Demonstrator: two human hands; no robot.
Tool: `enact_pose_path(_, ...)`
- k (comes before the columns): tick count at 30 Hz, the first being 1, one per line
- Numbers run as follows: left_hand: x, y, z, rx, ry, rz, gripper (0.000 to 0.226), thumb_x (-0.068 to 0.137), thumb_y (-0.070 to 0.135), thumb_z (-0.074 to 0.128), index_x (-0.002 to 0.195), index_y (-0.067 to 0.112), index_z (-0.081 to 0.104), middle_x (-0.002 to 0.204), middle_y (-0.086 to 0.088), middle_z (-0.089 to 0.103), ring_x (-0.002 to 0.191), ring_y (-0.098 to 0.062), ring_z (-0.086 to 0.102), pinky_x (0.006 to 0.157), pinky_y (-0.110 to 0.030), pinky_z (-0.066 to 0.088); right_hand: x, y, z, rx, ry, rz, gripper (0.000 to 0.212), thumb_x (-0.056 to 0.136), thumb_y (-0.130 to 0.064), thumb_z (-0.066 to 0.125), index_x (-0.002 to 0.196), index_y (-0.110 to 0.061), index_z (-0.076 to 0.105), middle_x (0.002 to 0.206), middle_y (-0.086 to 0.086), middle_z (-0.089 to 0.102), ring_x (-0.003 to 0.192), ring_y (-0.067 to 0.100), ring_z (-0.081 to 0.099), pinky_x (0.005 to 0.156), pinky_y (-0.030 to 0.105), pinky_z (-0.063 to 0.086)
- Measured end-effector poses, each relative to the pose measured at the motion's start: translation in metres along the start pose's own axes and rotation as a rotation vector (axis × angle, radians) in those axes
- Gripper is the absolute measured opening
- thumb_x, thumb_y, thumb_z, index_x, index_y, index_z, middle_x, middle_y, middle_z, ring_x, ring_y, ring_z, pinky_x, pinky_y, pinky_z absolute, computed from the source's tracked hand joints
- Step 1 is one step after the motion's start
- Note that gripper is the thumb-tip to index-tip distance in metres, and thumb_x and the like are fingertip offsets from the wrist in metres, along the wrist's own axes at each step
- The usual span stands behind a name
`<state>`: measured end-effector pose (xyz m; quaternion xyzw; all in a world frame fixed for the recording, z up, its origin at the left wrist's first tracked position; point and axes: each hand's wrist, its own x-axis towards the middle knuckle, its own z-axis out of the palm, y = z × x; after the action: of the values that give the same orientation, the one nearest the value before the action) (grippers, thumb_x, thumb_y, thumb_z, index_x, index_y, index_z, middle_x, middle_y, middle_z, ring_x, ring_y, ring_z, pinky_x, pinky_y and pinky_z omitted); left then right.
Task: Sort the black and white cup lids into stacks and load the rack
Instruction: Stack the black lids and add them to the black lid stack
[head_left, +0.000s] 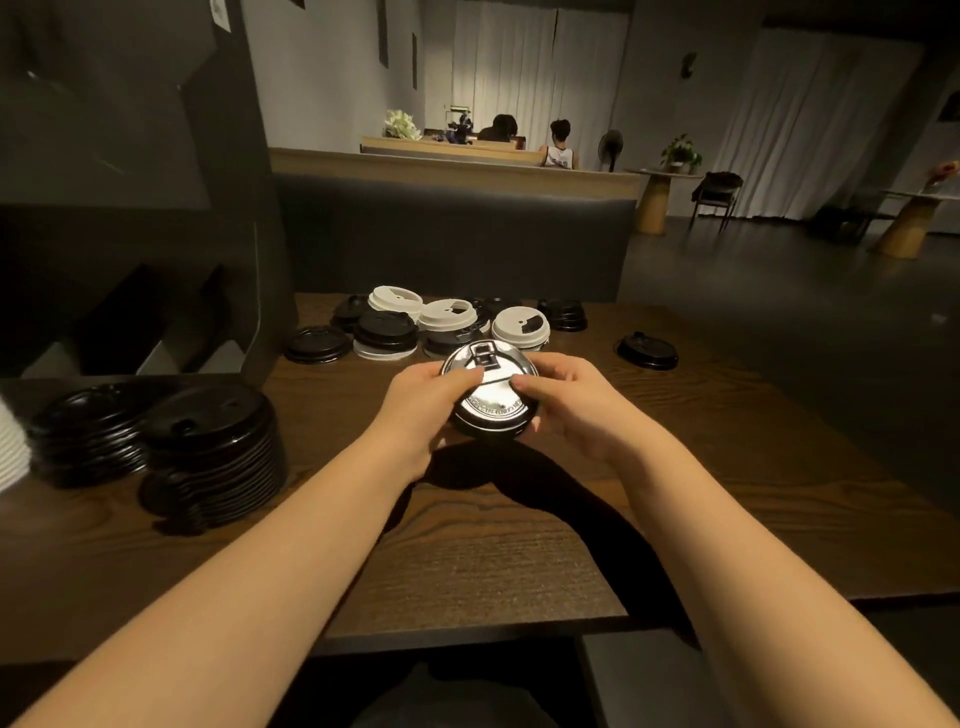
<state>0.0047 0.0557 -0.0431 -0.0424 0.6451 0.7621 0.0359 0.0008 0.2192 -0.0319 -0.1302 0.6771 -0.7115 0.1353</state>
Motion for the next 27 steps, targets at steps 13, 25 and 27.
enact_pose_path(13,-0.059,0.069,-0.085,0.076,0.332,0.374,0.014,0.091,0.014,0.061,0.098,0.01,0.072,0.087,-0.007,0.074,0.084,-0.02,0.071,0.075,-0.033,0.057,0.006,-0.034,0.12,0.1,-0.111,-0.108,0.035,0.092,-0.005,0.057,0.122,-0.019,0.048,0.095,0.003,0.067,0.084,0.022,0.067,0.068,0.029,0.058)
enact_pose_path(25,-0.084,0.084,-0.198,0.281,0.524,0.323,0.03,0.068,0.037,0.064,0.075,0.01,0.075,0.079,-0.01,0.074,0.077,-0.023,0.071,0.079,-0.045,0.059,0.058,-0.037,0.227,0.035,-0.175,-0.069,0.062,0.09,-0.001,0.06,0.143,-0.023,0.039,0.134,0.015,0.054,0.102,0.023,0.062,0.067,0.023,0.056)
enact_pose_path(27,-0.081,0.083,-0.215,0.332,0.557,0.348,0.039,0.07,0.046,0.061,0.072,0.008,0.071,0.076,-0.013,0.07,0.073,-0.021,0.066,0.074,-0.042,0.056,0.067,-0.038,0.24,-0.016,-0.154,-0.076,0.062,0.09,0.002,0.058,0.143,-0.024,0.04,0.135,0.013,0.053,0.11,0.027,0.06,0.063,0.021,0.055)
